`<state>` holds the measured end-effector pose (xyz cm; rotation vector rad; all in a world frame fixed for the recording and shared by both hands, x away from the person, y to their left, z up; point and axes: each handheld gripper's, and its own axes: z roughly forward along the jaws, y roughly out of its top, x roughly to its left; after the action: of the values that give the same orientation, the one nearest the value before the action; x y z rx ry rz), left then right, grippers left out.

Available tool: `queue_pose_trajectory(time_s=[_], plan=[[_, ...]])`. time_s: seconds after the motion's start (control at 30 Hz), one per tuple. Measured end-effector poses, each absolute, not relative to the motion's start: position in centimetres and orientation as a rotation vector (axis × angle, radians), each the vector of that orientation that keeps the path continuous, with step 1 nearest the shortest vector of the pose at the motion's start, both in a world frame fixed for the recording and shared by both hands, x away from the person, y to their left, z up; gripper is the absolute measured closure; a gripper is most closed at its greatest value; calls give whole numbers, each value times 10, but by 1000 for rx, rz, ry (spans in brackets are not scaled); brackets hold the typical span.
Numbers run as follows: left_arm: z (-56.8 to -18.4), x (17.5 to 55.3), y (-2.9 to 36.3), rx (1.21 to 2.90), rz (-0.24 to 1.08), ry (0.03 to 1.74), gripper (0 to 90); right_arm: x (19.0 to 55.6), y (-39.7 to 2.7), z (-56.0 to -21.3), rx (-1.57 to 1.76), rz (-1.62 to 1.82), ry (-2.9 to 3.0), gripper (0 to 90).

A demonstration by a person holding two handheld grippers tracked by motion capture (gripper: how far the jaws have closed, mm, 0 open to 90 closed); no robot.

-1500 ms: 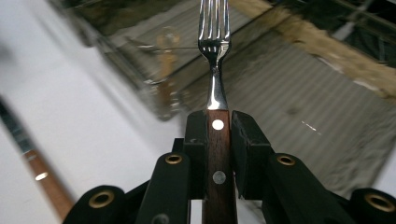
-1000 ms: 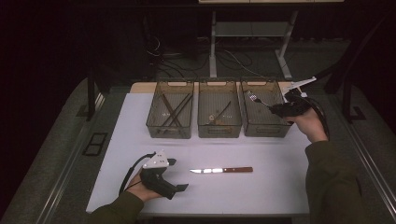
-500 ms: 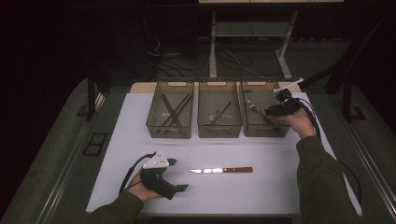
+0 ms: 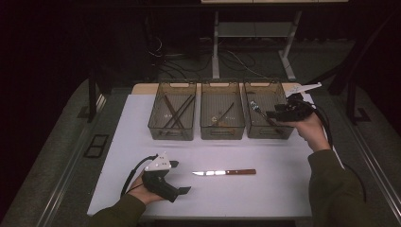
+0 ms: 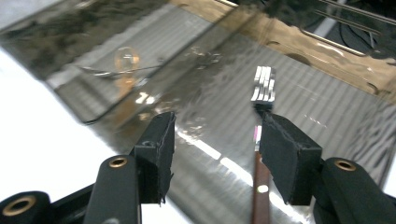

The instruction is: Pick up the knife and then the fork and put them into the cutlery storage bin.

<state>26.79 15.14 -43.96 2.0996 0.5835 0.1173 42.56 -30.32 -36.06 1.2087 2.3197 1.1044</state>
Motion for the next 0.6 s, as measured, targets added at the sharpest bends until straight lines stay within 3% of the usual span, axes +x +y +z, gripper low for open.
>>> queue_pose_trajectory(time_s=[0.6], plan=[[-440, 268, 152, 2100, 119, 581, 0, 349, -268, -373, 931, 1249, 2513, 430]])
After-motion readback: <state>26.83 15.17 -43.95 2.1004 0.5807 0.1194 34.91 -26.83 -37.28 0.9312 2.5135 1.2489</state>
